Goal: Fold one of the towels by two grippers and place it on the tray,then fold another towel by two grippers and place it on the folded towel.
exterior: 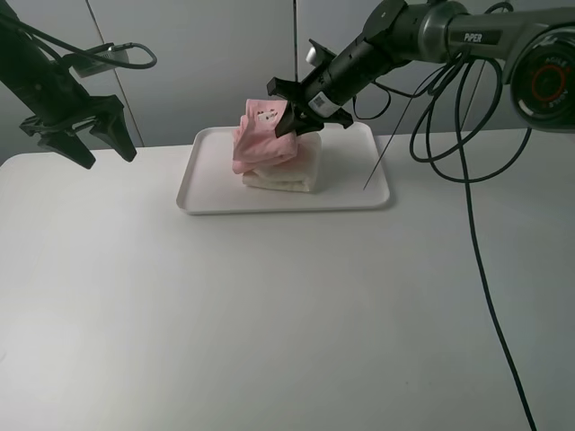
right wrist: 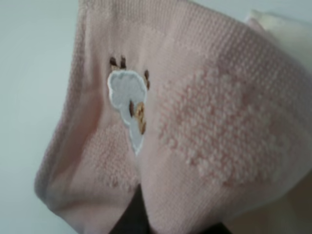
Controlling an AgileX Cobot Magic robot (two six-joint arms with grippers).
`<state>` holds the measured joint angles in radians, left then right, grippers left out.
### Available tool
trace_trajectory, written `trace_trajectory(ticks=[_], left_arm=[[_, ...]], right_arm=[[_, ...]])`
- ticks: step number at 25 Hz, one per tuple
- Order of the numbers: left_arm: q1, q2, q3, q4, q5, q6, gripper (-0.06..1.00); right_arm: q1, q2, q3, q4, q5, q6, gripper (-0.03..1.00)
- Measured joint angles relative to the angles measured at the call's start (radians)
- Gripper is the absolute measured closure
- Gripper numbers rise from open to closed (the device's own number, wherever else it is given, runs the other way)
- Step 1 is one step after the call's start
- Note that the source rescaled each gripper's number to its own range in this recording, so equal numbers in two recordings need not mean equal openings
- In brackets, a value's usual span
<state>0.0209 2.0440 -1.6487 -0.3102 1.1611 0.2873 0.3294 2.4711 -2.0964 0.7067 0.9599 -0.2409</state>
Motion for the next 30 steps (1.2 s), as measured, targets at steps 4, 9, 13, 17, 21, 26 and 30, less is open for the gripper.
trace_trajectory(ticks=[4, 9, 13, 17, 21, 26, 30], left_arm=[[0.000, 0.000, 0.000, 0.000, 0.004, 0.002, -0.02], [0.000, 0.000, 0.000, -0.002, 0.012, 0.004, -0.02], [0.000, 0.000, 0.000, -0.006, 0.012, 0.004, -0.02], [0.000, 0.000, 0.000, -0.008, 0.012, 0.004, -0.02], [0.000, 0.000, 0.000, -0.008, 0.008, 0.004, -0.02], [0.000, -0.001, 0.000, -0.017, 0.020, 0.004, -0.02], [0.000, -0.041, 0.000, -0.028, 0.021, 0.019, -0.02]], right_arm=[[0.000, 0.017, 0.009, -0.036, -0.004, 0.037, 0.89], [0.000, 0.036, 0.011, -0.102, -0.014, 0.093, 0.66], [0.000, 0.036, 0.011, -0.124, -0.009, 0.098, 0.25], [0.000, 0.029, 0.011, -0.156, 0.029, 0.098, 0.04], [0.000, -0.031, 0.015, -0.270, 0.056, 0.112, 0.01], [0.000, -0.200, 0.017, -0.501, 0.092, 0.167, 0.01], [0.000, -0.343, 0.017, -0.632, 0.151, 0.208, 0.01]])
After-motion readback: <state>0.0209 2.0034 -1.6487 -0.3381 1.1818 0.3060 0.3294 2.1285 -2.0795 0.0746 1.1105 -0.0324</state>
